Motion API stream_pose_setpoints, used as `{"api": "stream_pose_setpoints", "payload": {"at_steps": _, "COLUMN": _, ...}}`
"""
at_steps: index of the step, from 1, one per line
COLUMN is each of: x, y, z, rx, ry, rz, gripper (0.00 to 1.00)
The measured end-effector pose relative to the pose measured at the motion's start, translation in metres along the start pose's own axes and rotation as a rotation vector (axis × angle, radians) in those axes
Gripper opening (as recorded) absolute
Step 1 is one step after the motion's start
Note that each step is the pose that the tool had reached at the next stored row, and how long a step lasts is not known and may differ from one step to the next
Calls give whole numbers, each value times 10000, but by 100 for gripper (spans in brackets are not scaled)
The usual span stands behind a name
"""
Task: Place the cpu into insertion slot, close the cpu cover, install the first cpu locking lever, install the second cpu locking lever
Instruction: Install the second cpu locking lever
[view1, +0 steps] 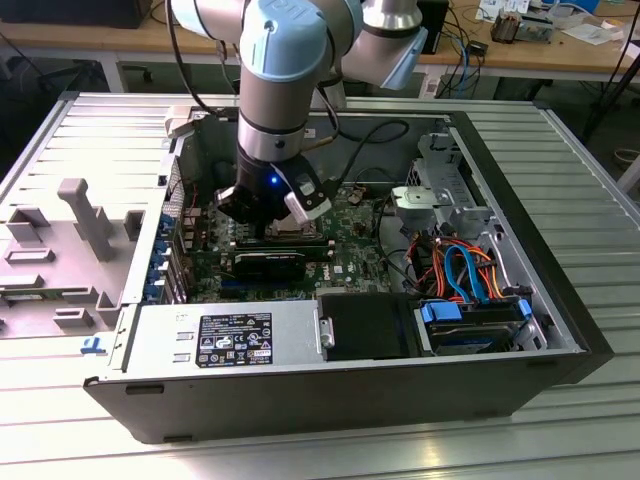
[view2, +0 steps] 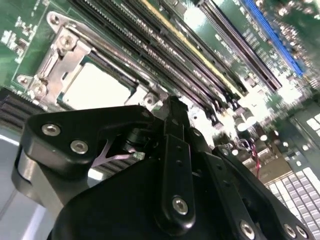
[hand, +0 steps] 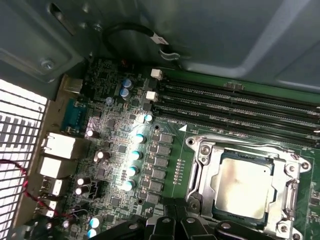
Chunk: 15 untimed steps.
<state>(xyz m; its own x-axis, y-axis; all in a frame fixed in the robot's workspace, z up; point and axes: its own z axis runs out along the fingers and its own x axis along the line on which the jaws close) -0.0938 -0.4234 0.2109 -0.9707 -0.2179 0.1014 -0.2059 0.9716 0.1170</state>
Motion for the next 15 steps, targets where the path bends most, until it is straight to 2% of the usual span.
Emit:
{"api": "stream_pose_setpoints", "payload": {"at_steps": 2, "x": -22, "y": -2, "z": -5, "rx": -7, "ry": 10, "rz": 1, "gripper": 11}}
{"api": "stream_pose_setpoints", "payload": {"at_steps": 3, "x": -47, "y": -7, "z": -9, "rx": -12, "ry": 44, "rz": 3, "gripper": 11}}
{"api": "stream_pose_setpoints", "payload": {"at_steps": 4, "x": -108, "y": -16, "z": -15, "rx": -34, "ry": 144, "rz": 16, "gripper": 11}}
{"api": "stream_pose_setpoints", "payload": {"at_steps": 5, "x": -215, "y": -18, "z": -21, "rx": -72, "ry": 314, "rz": 31, "gripper": 11}}
{"api": "stream_pose_setpoints", "payload": {"at_steps": 7, "x": -312, "y": 11, "z": -20, "rx": -99, "ry": 427, "rz": 41, "gripper": 11}}
{"api": "stream_pose_setpoints", "payload": {"at_steps": 10, "x": -424, "y": 60, "z": -20, "rx": -123, "ry": 537, "rz": 52, "gripper": 11}}
{"api": "stream_pose_setpoints", "payload": {"at_steps": 12, "x": -533, "y": 96, "z": -25, "rx": -138, "ry": 612, "rz": 58, "gripper": 11}}
{"api": "stream_pose_setpoints", "payload": {"at_steps": 15, "x": -549, "y": 101, "z": -61, "rx": -118, "ry": 618, "rz": 65, "gripper": 11}}
